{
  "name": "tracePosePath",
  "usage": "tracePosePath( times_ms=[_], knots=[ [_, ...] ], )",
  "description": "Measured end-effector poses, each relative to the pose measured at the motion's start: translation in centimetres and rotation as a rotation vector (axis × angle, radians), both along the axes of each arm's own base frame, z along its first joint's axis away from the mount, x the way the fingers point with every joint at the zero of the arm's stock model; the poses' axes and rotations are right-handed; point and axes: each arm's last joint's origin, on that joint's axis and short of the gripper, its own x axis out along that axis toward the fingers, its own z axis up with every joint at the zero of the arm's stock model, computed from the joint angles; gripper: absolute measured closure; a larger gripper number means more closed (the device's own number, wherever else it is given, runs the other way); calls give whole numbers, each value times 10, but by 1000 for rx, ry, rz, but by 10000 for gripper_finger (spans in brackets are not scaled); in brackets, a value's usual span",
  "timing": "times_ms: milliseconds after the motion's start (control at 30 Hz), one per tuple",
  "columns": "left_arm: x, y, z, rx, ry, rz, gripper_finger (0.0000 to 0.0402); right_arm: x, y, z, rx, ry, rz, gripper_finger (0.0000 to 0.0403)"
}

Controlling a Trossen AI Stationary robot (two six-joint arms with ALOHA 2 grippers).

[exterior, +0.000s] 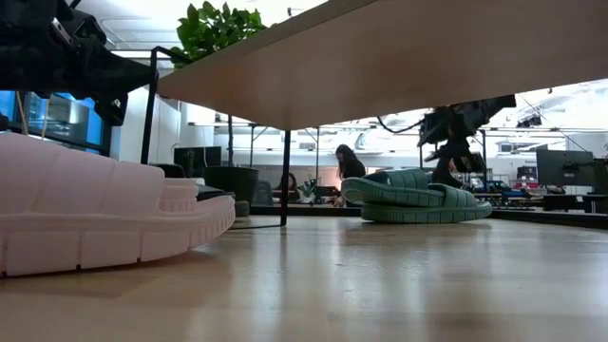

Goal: Pick and place slides into the shelf
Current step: Put the green pair of slides on the shelf

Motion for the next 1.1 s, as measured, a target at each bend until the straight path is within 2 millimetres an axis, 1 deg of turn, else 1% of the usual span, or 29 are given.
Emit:
tracePosePath(
  times_ms=[200, 433, 533, 1100],
  knots=[
    [0, 0, 0, 1, 0, 0, 392, 5, -1, -4, 5, 20, -2, 272],
    [0, 0, 0, 2, 0, 0, 392, 22, -1, -12, 6, 13, 16, 272],
    [0, 0, 0, 2, 0, 0, 392, 26, -1, -13, -3, 20, 16, 272],
    [0, 0, 0, 2, 1, 0, 392, 28, -4, -13, -36, 47, -16, 272]
  ],
)
